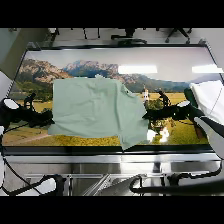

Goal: Fold the shirts.

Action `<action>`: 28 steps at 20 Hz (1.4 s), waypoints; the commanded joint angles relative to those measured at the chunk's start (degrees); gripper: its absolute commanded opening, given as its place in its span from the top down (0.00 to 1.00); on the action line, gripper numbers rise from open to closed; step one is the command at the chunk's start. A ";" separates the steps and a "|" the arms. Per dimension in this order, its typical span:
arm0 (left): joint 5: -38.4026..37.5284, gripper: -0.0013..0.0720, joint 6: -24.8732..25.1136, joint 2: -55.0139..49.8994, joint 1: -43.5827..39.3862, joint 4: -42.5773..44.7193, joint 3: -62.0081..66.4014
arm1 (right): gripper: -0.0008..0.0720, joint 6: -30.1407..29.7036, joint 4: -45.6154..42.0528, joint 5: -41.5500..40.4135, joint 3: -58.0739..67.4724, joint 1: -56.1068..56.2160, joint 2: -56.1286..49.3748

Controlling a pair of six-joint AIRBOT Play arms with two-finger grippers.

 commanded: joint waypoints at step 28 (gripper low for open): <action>-5.35 0.96 8.26 2.38 -3.19 -26.73 31.36 | 0.96 -4.31 -1.57 1.11 35.65 -8.70 16.09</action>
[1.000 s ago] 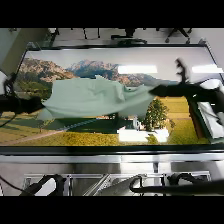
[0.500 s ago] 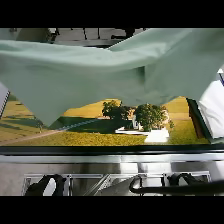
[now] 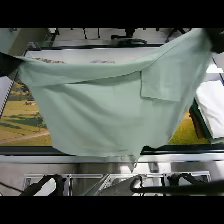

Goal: Fold the shirts.

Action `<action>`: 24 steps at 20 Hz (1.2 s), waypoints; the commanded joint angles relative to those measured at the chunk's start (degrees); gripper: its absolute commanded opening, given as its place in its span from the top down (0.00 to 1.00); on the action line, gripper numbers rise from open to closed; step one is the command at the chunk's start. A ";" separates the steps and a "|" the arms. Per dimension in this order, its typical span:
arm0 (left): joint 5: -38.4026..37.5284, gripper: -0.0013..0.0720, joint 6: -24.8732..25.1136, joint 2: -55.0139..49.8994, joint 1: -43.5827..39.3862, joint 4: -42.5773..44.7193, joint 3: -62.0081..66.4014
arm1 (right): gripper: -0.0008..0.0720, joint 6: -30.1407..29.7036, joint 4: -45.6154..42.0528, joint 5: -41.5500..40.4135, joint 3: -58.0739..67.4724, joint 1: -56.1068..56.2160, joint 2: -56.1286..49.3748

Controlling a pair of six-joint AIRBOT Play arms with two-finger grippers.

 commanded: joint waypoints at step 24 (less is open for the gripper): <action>6.62 0.96 4.70 -59.60 -3.15 2.54 19.06 | 0.96 6.58 -7.21 -10.08 -10.82 3.45 -39.89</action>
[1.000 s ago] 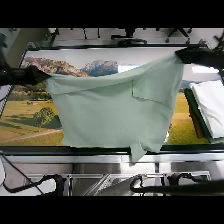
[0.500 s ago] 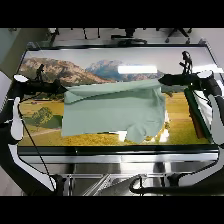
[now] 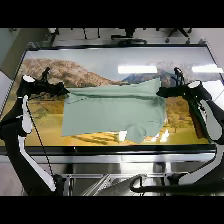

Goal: Fold the shirts.

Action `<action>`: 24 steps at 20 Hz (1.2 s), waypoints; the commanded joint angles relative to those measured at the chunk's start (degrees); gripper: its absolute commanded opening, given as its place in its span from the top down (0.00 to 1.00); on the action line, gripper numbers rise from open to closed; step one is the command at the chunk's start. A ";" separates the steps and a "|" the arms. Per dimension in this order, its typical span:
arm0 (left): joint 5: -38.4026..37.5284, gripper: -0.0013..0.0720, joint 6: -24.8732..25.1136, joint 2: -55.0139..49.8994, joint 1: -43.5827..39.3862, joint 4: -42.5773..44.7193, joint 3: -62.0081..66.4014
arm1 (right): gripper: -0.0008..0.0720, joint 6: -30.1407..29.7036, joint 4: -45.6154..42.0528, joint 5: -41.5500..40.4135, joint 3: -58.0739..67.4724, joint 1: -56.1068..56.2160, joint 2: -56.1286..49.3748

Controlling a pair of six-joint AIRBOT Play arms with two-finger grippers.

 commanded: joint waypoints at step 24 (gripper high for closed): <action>-5.60 0.17 -4.79 35.54 9.51 13.90 -54.03 | 0.35 26.56 -18.71 21.33 -35.28 -11.74 42.32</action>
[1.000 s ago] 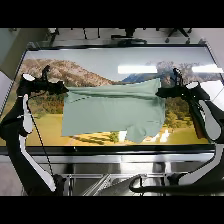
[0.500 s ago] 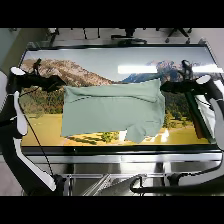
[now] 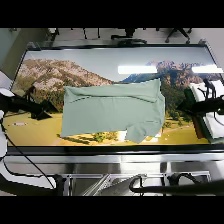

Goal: Fold the shirts.

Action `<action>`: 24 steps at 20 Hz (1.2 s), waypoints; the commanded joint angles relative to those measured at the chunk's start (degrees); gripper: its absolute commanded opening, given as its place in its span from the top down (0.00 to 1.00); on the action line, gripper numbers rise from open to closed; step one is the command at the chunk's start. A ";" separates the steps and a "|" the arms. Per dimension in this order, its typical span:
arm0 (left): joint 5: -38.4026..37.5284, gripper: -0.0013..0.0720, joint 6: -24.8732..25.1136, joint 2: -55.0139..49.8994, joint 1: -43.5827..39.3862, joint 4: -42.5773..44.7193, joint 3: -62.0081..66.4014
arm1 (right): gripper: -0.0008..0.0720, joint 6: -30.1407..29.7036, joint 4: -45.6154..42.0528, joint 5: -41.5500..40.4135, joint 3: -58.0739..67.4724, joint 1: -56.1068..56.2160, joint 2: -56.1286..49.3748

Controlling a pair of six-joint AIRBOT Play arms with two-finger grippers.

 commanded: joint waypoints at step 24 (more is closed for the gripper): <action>6.84 0.97 0.90 5.62 -7.21 2.75 -13.00 | 0.96 -20.63 35.43 -0.76 -23.78 11.28 -7.54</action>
